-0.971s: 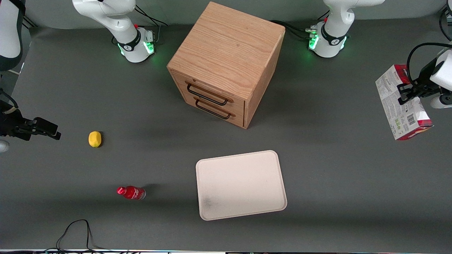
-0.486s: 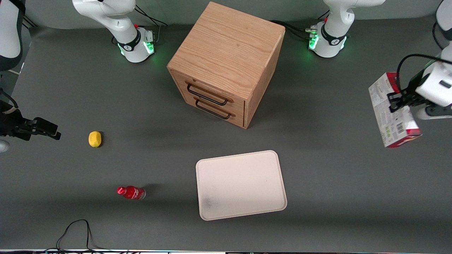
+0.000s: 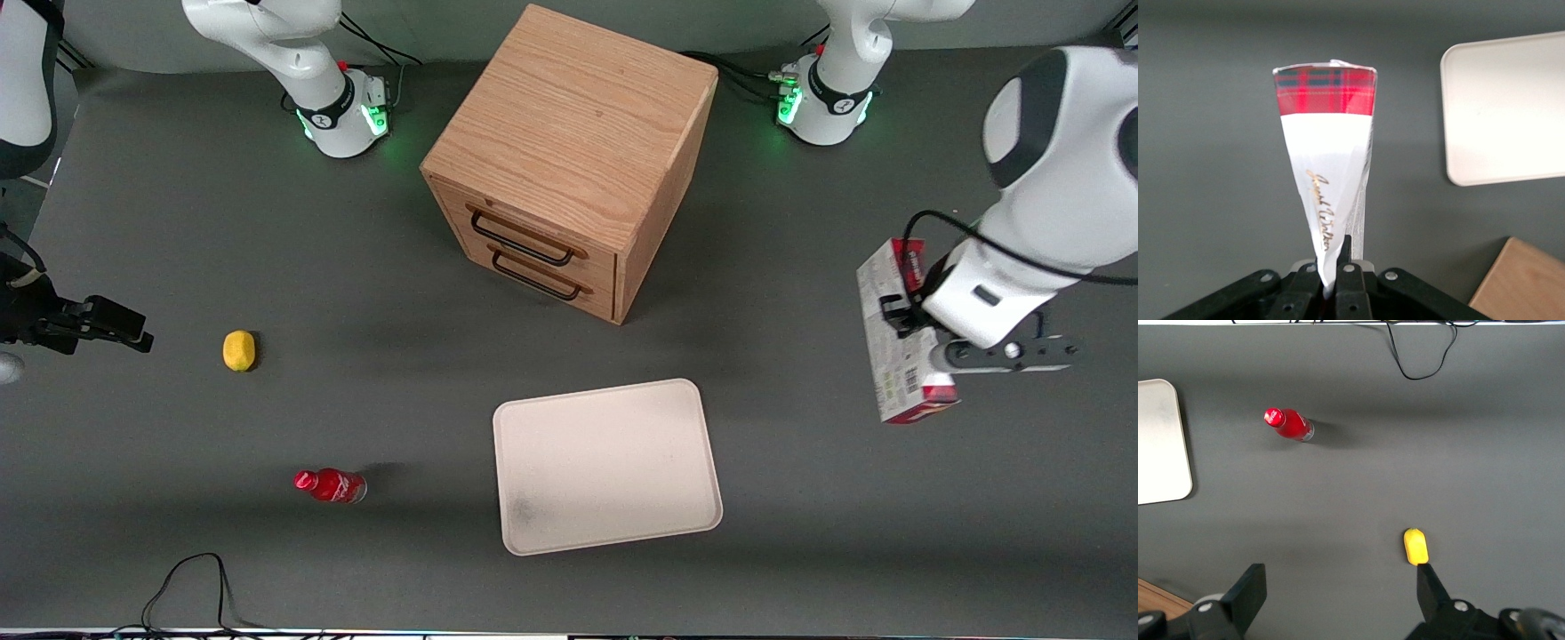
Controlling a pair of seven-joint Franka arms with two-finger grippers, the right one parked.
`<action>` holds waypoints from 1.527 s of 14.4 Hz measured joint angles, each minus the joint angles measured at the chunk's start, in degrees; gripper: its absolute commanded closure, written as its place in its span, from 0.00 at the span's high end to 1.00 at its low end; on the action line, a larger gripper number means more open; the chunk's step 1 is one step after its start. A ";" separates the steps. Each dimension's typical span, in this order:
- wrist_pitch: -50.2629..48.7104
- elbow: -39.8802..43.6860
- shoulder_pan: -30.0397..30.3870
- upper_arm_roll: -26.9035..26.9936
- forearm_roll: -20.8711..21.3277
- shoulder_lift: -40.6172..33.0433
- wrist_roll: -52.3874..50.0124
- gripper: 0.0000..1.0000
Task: Place red cookie box on tray
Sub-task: 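Carry the held cookie box over the cream tray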
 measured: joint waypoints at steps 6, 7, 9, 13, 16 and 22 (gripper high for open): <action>-3.51 15.33 -7.73 0.04 0.09 11.45 -12.43 0.00; -3.95 17.90 -9.06 0.04 0.10 13.35 -14.60 0.00; -4.44 22.06 -11.34 0.06 0.12 16.55 -18.73 0.00; -4.64 26.57 -14.50 0.07 0.34 20.60 -23.86 0.00; -4.61 27.36 -14.94 0.13 0.60 21.93 -24.40 0.00; 2.68 26.24 -14.94 0.33 0.63 28.17 -26.89 0.00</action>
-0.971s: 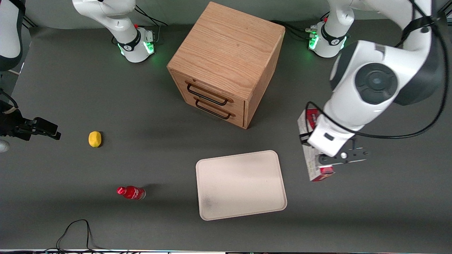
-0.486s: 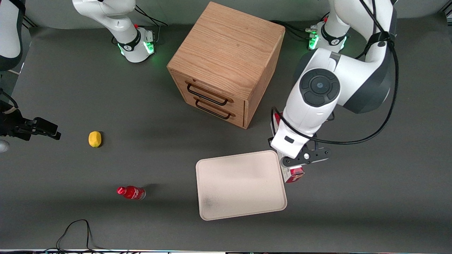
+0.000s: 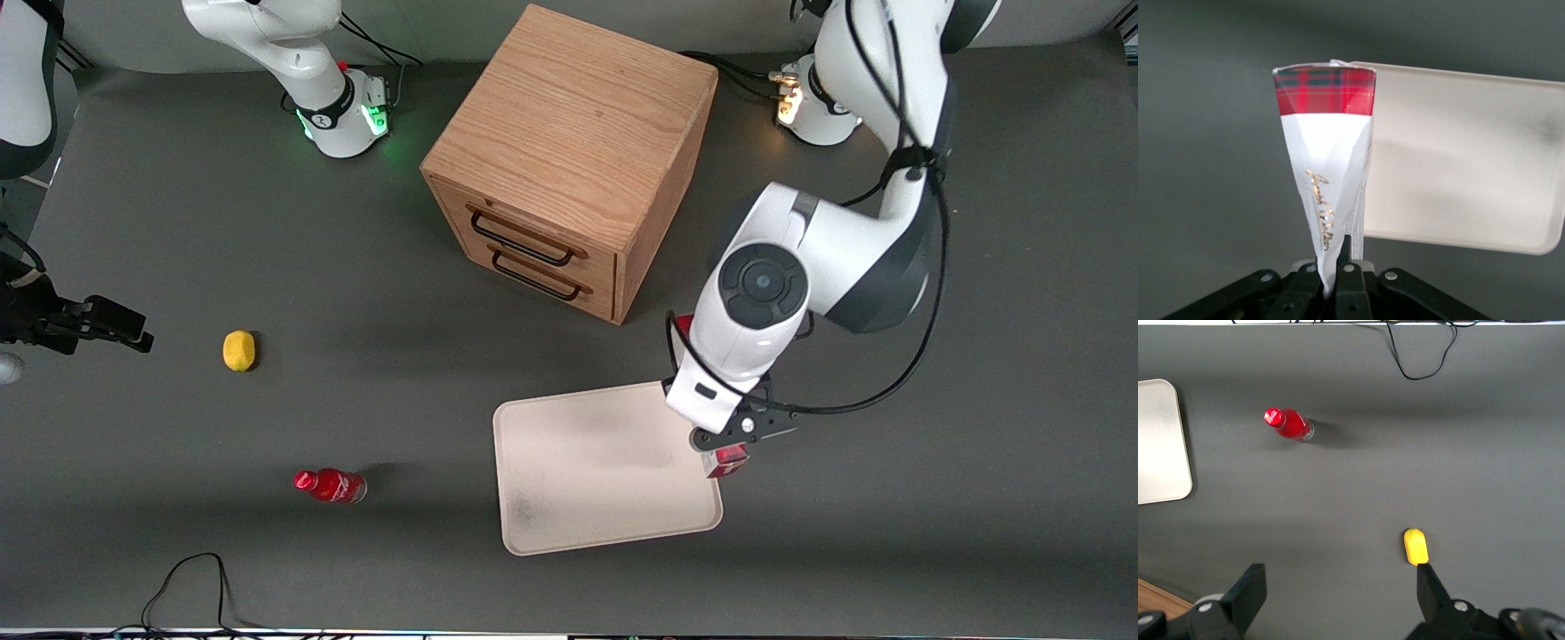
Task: Place red cookie box on tray
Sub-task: 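Carry the held cookie box over the cream tray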
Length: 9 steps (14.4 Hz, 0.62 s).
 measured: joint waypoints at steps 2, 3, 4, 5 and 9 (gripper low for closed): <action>4.13 -2.19 0.00 0.01 0.28 1.83 -0.31 0.00; 5.08 -2.92 0.00 0.01 0.79 2.68 -0.41 0.00; 5.64 -3.42 0.00 0.01 1.21 3.48 -0.46 0.00; 6.20 -3.66 0.00 0.00 1.46 4.26 -0.49 0.00; 11.23 -4.69 0.00 0.00 1.79 7.50 -0.54 0.00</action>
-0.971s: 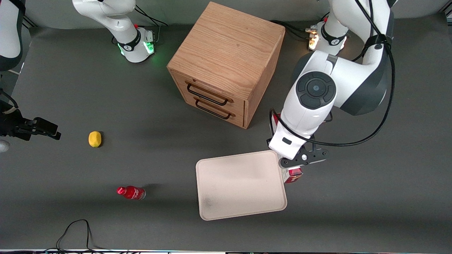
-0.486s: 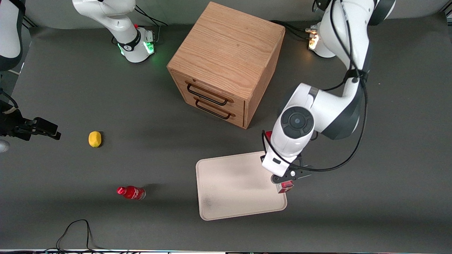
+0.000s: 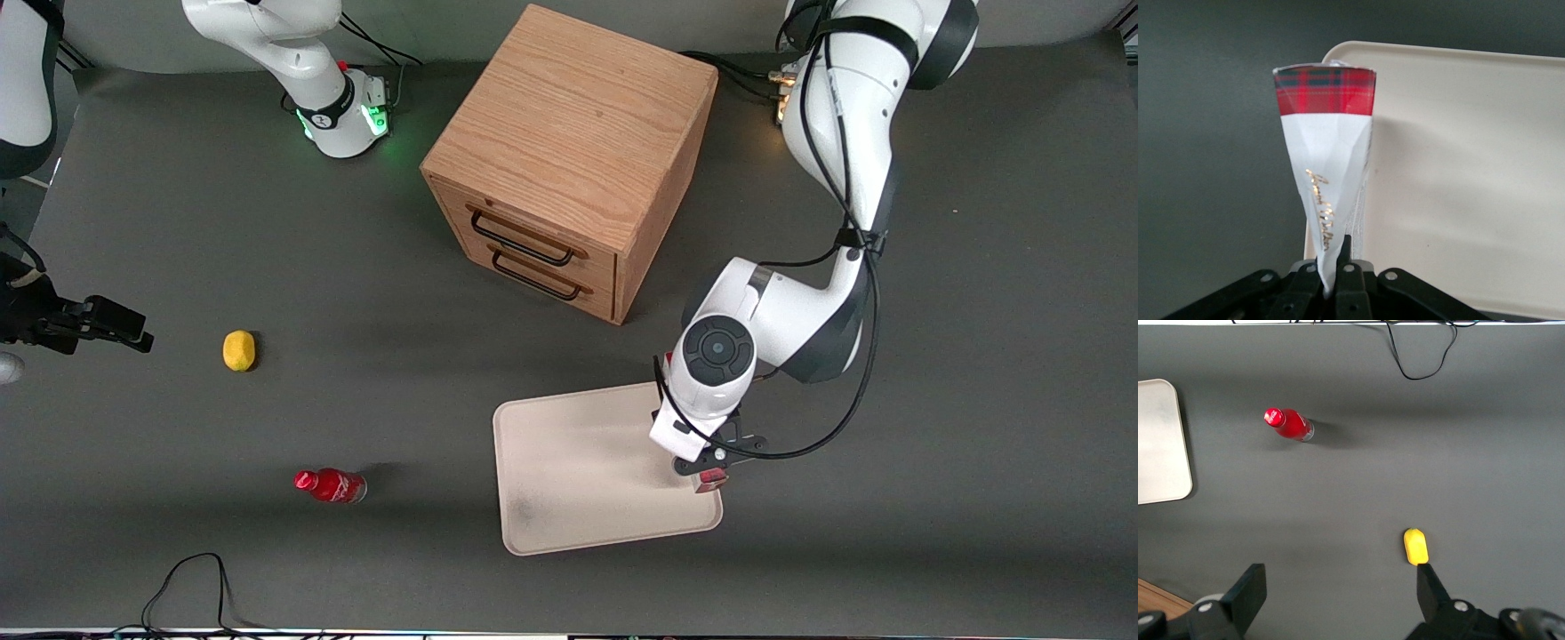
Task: Place red cookie box on tray
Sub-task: 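Carry the held cookie box over the cream tray, then lower the cookie box onto the tray and open the left gripper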
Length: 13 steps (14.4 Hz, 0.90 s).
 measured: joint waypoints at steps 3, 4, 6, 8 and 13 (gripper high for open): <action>4.24 -0.96 0.00 0.00 0.10 2.46 0.00 0.00; 4.59 -1.28 0.00 0.01 0.11 2.88 0.00 0.00; 5.82 -1.55 0.04 0.04 0.15 3.03 0.00 0.00; 7.75 -2.21 0.04 0.04 0.16 3.26 0.00 0.00; 8.70 -2.46 0.07 0.04 0.15 3.64 0.00 0.08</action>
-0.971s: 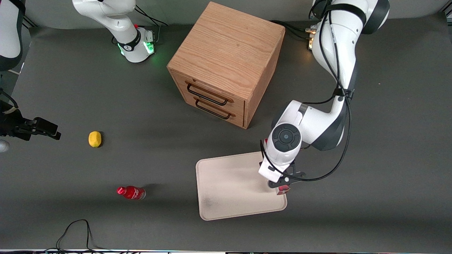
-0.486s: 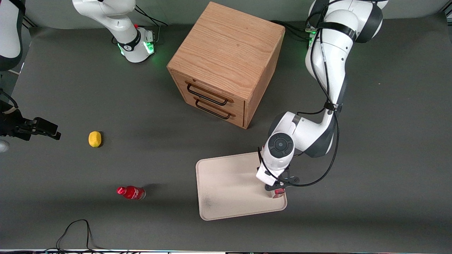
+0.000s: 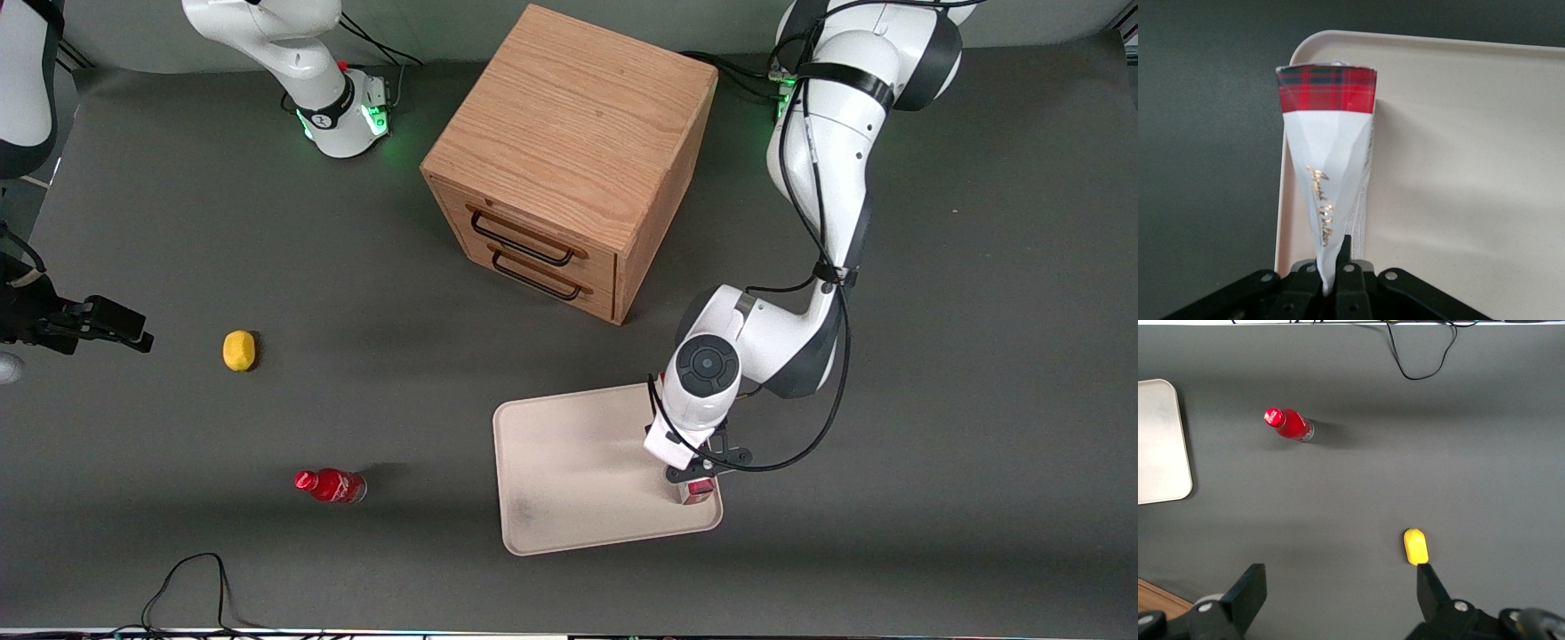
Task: Place red cookie box on tray
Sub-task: 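Lower the cookie box onto the tray and open the left gripper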
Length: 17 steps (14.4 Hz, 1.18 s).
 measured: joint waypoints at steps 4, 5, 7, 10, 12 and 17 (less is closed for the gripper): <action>0.52 -0.29 0.08 0.20 0.26 0.09 0.01 1.00; 0.52 -0.38 0.07 0.20 0.28 0.10 0.01 1.00; 0.52 -0.49 0.08 0.20 0.30 0.10 0.01 1.00; 0.60 -0.38 0.08 0.21 0.31 0.04 0.00 1.00; 0.48 0.12 0.12 0.25 0.31 -0.46 -0.03 1.00; -11.76 2.22 0.33 0.36 0.48 -8.44 0.40 1.00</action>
